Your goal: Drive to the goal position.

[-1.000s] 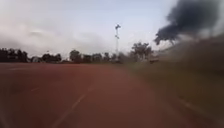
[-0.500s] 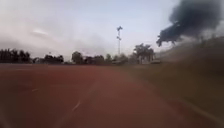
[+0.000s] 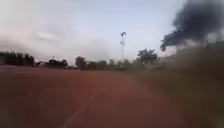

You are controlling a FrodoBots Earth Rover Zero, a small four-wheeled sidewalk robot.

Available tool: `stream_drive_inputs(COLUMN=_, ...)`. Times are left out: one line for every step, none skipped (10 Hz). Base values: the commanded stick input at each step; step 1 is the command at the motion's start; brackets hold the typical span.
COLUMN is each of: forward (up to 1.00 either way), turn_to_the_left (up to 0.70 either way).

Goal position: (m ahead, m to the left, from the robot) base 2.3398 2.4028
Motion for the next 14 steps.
stream_drive_inputs(forward=0.85, turn_to_the_left=-0.12)
stream_drive_inputs(forward=0.85, turn_to_the_left=-0.07)
stream_drive_inputs(forward=0.85, turn_to_the_left=-0.01)
stream_drive_inputs(forward=0.84, turn_to_the_left=0.00)
stream_drive_inputs(forward=0.84, turn_to_the_left=0.00)
stream_drive_inputs(forward=0.83, turn_to_the_left=0.00)
stream_drive_inputs(forward=0.81, turn_to_the_left=-0.01)
stream_drive_inputs(forward=0.72, turn_to_the_left=-0.08)
stream_drive_inputs(forward=0.63, turn_to_the_left=-0.16)
stream_drive_inputs(forward=0.54, turn_to_the_left=-0.23)
stream_drive_inputs(forward=0.45, turn_to_the_left=-0.30)
stream_drive_inputs(forward=0.36, turn_to_the_left=-0.37)
stream_drive_inputs(forward=0.27, turn_to_the_left=-0.45)
stream_drive_inputs(forward=0.18, turn_to_the_left=-0.52)
